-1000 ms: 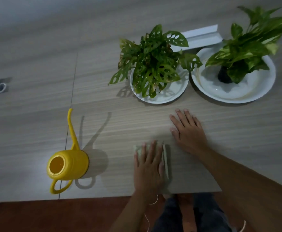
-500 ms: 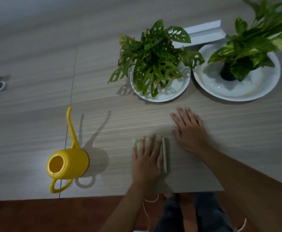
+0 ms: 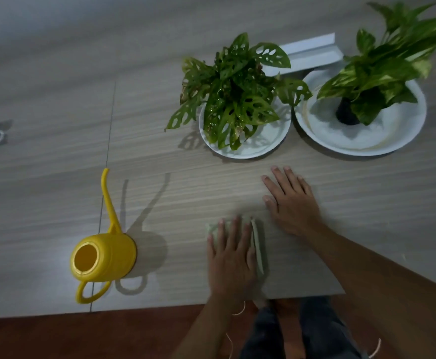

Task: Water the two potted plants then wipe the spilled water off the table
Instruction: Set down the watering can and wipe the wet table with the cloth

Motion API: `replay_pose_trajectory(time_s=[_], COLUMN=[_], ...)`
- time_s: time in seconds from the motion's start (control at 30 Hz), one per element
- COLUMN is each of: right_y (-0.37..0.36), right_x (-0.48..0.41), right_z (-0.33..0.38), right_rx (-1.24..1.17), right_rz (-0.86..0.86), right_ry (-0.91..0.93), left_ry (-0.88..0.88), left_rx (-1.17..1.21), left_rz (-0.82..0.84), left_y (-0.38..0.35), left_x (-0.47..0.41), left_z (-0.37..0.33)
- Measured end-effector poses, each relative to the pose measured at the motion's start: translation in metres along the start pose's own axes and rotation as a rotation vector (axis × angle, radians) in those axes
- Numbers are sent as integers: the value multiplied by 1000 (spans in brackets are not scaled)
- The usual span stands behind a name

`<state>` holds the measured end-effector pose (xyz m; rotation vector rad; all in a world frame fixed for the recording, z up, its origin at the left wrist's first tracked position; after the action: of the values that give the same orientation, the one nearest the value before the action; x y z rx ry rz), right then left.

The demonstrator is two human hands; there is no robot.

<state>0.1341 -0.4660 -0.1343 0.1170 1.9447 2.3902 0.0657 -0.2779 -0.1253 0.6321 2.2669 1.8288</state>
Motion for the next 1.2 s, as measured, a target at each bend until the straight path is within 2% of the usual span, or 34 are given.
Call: replay_pose_trajectory(time_s=[0.07,0.13,0.23,0.3,0.37,0.5,0.63,0.7,0.77,0.83,0.9,0.97,1.07,1.13,1.2], right_y=[-1,0,0,1,9,22,11,7,7,9,11,13,13,12,11], right_x=[0,0,-1,-2,-2,-5,-5,-3,-2,-3,-3,-2,-3,-3,-3], right_z=[1,1,1,-1,-7,-33,-47,-49,-49,-48,-49,-49,-49,-49,-50], right_rx=[16,21,7,-27,-42,-31,8,10,13,6,-19,-36,-50,-48,-39], right_rz=[3,18,78,113,90,57,114,128,126,129,136,128,118,102,89], right_ry=[10,13,20,26,27,-3,0,0,5,11,2,-7,-17,-18,-15], left_ry=[-7,133,317,343,311,72,-21,52,205,313,339,289,73,-12,-28], left_rx=[-47,-73,-49,-46,-17,19,-2,-23,-46,-45,-27,18,63,37,-54], left_rz=[23,13,-65,-69,-37,-13,-2,2,-21,-68,-68,-18,-10,-13,16], left_y=[13,28,41,32,15,-10,-3,8,19,27,19,-2,-20,-16,-4], left_x=[-41,-64,-41,-6,22,13,-47,-70,-68,-38,5,37,25,-16,-64], left_z=[18,62,110,103,69,-23,-37,-5,42,70,61,19,-55,-72,-54])
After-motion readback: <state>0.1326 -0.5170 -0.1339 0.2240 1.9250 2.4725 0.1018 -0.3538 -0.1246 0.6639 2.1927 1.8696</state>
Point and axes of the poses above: each hand's wrist, its own x-axis away from the middle knuckle, its own y-axis out of the back of the hand, z = x × y, the point moved 9 cm from there along -x, towards the middle knuckle, and after that the axes turned 1 degree about x, right-handed, at the moved point
